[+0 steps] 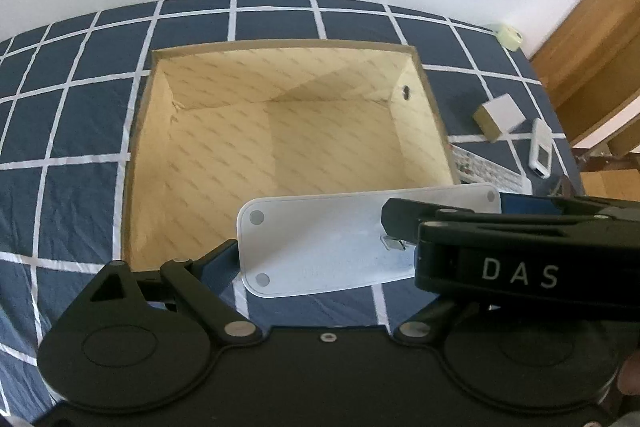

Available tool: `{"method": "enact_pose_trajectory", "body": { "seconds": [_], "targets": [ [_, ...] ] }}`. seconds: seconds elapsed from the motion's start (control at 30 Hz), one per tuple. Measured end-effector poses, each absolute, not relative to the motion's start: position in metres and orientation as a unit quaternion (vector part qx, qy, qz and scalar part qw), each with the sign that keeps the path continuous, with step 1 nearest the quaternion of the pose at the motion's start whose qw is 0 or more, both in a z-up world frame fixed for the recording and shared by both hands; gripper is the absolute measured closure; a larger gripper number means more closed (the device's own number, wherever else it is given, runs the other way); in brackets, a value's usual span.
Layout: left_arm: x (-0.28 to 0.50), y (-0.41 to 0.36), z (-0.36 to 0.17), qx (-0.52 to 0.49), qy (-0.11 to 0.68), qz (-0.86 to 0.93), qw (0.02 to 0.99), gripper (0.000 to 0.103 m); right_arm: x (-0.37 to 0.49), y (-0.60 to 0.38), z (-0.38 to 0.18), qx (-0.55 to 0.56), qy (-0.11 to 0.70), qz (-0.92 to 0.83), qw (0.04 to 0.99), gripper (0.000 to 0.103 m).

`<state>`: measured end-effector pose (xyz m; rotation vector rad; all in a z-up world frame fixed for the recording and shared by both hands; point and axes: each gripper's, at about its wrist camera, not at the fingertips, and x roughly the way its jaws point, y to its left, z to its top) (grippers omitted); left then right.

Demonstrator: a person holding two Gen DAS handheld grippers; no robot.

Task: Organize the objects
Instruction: 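Carry the power strip with the right gripper over the cardboard box, then lower the power strip into the box and open the right gripper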

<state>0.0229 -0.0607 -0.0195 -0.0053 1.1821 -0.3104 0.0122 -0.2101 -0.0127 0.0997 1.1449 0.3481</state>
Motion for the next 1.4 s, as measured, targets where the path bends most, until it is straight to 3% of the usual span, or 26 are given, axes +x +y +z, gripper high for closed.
{"method": "enact_pose_trajectory", "body": {
  "seconds": [1.4],
  "targets": [
    [0.229,-0.052,-0.151,-0.015,0.629,-0.137,0.765,0.011,0.212,-0.140,-0.150,0.045,0.613,0.150,0.775,0.016]
  ]
}}
